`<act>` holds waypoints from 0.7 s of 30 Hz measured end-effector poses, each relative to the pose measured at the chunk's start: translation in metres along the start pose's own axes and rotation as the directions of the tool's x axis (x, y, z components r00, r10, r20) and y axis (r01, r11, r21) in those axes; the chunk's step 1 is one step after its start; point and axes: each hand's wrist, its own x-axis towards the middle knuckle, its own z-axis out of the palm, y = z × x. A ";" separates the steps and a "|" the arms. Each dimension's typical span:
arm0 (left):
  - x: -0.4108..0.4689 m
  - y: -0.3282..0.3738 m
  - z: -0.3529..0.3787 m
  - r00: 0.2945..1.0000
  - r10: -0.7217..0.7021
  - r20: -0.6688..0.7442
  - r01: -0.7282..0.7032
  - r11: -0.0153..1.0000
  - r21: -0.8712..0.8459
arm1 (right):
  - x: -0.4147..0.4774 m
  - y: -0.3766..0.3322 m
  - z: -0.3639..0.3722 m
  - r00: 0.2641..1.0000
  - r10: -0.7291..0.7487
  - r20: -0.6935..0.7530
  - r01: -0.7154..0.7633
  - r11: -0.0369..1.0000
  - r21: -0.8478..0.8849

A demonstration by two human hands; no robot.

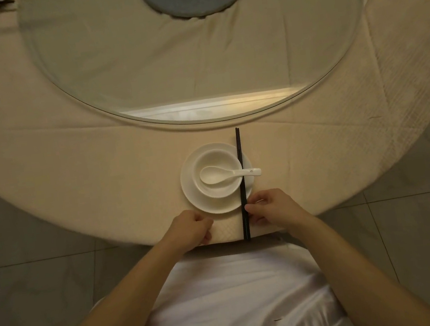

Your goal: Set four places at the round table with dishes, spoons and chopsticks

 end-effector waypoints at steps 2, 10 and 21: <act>0.001 0.000 0.000 1.000 -0.003 0.005 0.003 1.000 -0.006 | 0.001 0.000 0.000 1.000 0.001 0.002 -0.001 1.000 -0.006; 0.002 -0.002 0.001 1.000 -0.010 0.009 0.011 0.999 -0.031 | 0.002 -0.001 0.000 1.000 0.007 0.000 -0.007 1.000 0.003; -0.006 -0.002 -0.006 0.998 0.058 0.005 -0.058 0.993 0.099 | -0.003 0.000 -0.005 1.000 0.006 -0.029 -0.006 1.000 0.006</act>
